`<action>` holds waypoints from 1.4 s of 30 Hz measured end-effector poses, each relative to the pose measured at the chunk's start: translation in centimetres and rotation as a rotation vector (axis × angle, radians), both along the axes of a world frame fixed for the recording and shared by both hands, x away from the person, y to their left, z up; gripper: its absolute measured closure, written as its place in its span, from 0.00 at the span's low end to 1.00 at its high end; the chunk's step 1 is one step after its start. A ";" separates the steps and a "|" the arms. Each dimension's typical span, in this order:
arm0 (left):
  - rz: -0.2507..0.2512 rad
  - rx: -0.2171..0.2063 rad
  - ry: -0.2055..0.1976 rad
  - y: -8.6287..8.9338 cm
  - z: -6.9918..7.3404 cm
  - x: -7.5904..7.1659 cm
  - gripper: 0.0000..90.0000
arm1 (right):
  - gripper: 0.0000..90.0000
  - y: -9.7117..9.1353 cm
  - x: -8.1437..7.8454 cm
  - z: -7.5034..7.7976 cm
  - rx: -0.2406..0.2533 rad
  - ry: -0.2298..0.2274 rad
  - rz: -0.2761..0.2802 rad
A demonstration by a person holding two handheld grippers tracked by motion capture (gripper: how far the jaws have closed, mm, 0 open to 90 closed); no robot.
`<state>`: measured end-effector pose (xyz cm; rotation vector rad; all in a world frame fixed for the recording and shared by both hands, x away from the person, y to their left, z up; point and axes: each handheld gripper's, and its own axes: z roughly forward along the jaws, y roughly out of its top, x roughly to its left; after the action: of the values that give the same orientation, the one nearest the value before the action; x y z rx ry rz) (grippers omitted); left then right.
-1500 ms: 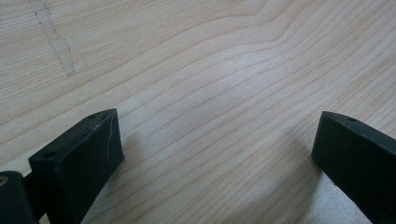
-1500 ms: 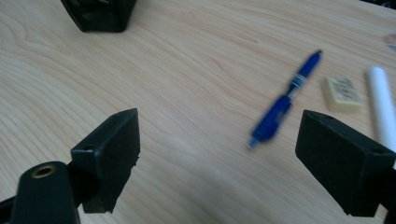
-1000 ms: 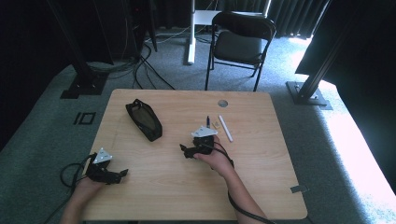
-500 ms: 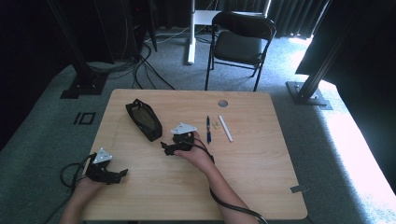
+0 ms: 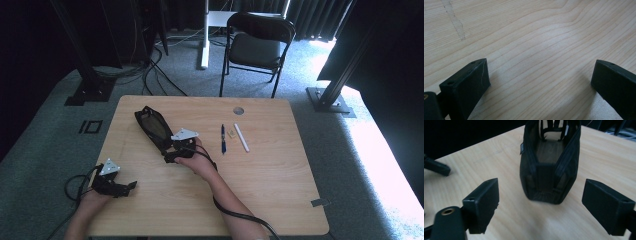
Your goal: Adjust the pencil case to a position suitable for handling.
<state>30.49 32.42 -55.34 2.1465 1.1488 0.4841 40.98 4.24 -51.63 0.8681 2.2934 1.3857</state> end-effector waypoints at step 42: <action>0.020 -0.001 -0.001 0.1 0.0 0.0 0.02 | 0.81 -2.1 -1.3 0.2 -0.083 0.069 -0.032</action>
<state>30.51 32.50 -55.35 2.1351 1.1710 0.4936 39.66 2.16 -51.41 0.9359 2.3587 1.2563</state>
